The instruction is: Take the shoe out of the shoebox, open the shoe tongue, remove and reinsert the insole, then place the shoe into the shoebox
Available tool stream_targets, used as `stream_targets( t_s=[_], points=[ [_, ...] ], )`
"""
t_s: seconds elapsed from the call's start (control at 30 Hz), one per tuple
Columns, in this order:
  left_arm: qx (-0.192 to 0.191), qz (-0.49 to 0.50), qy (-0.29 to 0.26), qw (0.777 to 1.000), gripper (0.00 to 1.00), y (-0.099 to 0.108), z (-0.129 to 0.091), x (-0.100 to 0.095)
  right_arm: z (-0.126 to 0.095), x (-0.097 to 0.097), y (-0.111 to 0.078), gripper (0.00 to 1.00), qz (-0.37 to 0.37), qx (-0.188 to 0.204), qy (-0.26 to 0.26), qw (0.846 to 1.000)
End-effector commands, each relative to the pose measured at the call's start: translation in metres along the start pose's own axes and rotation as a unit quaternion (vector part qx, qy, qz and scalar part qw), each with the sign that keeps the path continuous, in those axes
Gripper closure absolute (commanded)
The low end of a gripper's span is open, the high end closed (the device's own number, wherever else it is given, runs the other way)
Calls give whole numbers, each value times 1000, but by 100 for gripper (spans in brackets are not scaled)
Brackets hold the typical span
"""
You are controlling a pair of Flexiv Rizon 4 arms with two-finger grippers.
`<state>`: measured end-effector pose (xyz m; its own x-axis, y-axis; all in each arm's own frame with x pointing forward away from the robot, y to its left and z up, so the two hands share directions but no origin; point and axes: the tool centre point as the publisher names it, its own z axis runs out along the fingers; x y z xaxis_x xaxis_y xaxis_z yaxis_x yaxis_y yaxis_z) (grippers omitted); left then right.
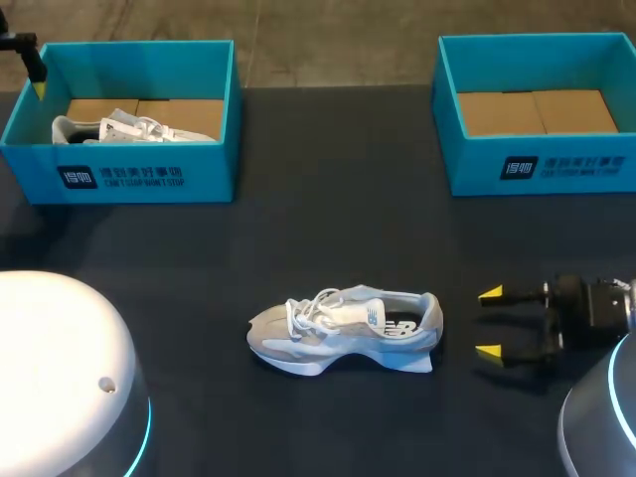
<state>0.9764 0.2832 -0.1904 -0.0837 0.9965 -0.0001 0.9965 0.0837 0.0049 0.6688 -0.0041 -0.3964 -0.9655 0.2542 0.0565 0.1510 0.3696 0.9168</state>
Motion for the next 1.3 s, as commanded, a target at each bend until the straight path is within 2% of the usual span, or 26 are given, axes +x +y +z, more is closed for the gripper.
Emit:
stream_targets(
  t_s=[0.03,0.47,0.93,1.3],
  points=[
    [-1,0,1,1000,0,-1,0,0,14,2,1,0,5,-4,2,1000],
    [-1,0,1,1000,0,-1,0,0,48,4,5,0,7,-16,14,1000],
    [-1,0,1,1000,0,-1,0,0,67,9,13,0,5,-26,30,999],
    [-1,0,1,1000,0,-1,0,0,73,16,10,0,3,-36,33,999]
  ],
)
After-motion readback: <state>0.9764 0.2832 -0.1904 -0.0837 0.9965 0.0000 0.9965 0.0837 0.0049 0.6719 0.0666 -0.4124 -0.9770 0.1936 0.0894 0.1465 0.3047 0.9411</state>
